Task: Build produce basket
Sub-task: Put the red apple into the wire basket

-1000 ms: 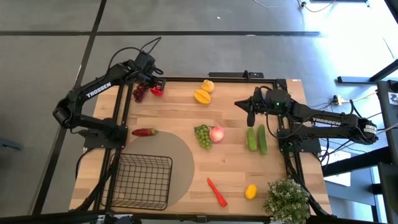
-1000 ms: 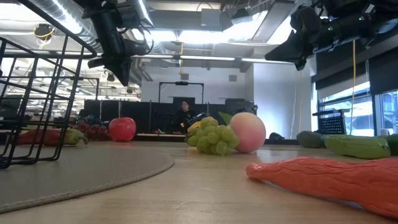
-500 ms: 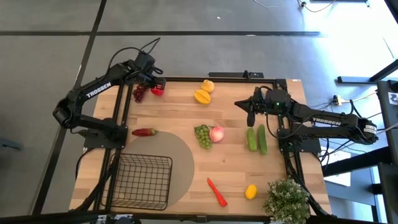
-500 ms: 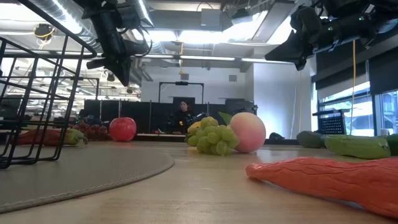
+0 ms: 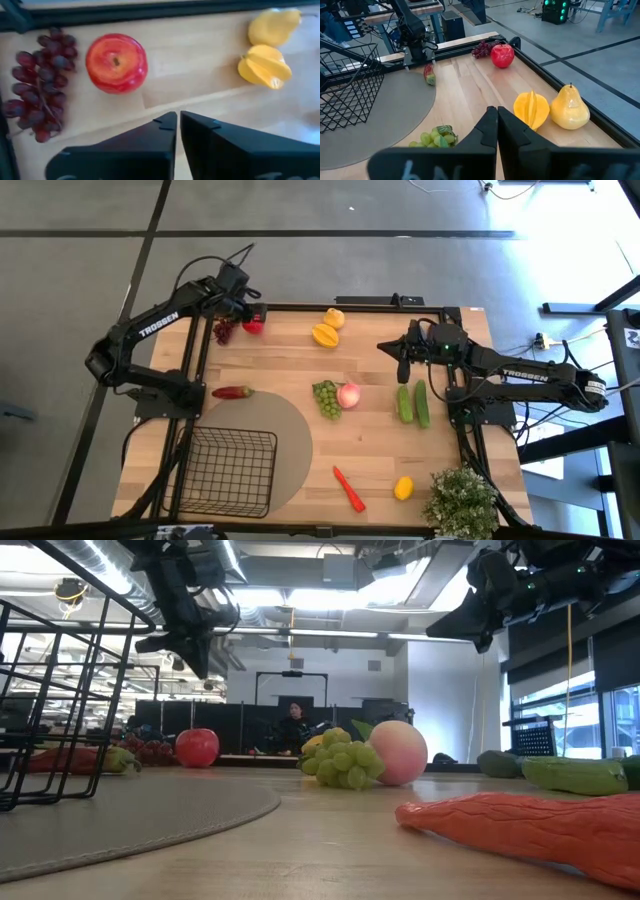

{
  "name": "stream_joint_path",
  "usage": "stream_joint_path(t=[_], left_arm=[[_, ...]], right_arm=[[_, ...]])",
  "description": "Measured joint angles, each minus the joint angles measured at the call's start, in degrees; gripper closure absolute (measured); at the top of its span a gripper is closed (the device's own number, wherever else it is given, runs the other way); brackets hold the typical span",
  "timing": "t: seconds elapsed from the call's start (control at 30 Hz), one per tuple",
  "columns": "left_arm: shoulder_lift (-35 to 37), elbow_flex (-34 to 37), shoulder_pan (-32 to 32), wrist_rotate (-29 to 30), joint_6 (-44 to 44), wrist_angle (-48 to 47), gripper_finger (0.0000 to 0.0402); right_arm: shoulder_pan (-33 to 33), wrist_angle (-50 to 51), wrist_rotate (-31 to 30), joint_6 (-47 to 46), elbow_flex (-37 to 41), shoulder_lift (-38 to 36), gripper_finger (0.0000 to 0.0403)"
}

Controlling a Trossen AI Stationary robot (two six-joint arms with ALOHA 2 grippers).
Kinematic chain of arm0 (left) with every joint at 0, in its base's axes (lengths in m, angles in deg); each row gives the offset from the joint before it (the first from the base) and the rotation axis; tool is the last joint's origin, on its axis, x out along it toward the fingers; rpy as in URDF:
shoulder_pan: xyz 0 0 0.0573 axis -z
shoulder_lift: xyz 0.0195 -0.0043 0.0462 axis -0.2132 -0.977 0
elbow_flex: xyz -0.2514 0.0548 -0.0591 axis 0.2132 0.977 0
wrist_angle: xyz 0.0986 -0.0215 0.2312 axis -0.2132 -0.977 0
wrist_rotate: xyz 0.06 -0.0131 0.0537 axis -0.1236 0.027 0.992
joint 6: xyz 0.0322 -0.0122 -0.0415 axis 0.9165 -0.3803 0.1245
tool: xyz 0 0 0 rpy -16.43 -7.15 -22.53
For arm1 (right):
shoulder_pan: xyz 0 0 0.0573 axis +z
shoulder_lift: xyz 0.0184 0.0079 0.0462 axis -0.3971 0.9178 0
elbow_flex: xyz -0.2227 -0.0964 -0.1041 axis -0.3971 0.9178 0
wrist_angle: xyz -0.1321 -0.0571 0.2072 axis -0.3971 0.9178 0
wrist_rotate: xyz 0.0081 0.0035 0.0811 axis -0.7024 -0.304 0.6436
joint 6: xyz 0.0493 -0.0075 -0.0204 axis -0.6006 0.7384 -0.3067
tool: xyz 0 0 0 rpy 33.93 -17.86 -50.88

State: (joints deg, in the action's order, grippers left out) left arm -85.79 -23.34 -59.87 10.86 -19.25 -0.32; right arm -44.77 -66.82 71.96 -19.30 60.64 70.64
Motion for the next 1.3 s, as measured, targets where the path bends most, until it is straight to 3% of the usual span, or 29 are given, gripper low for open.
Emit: stream_joint_path(t=[0.33, 0.8, 1.3], left_arm=[[-6.14, 0.0, -2.21, 3.03, 3.67, 0.94, 0.0299], [-15.23, 0.0, -5.06, 5.14, 9.34, 3.37, 0.0297], [-17.1, 0.0, -5.1, 8.23, 12.19, 7.08, 0.0297]], right_arm=[[0.0, 0.0, 0.0, 0.01, 0.0, 0.0, 0.0402], [0.02, 0.0, 0.0, 0.13, 0.0, 0.0, 0.0402], [0.02, 0.0, 0.0, 0.1, 0.0, 0.0, 0.0402]])
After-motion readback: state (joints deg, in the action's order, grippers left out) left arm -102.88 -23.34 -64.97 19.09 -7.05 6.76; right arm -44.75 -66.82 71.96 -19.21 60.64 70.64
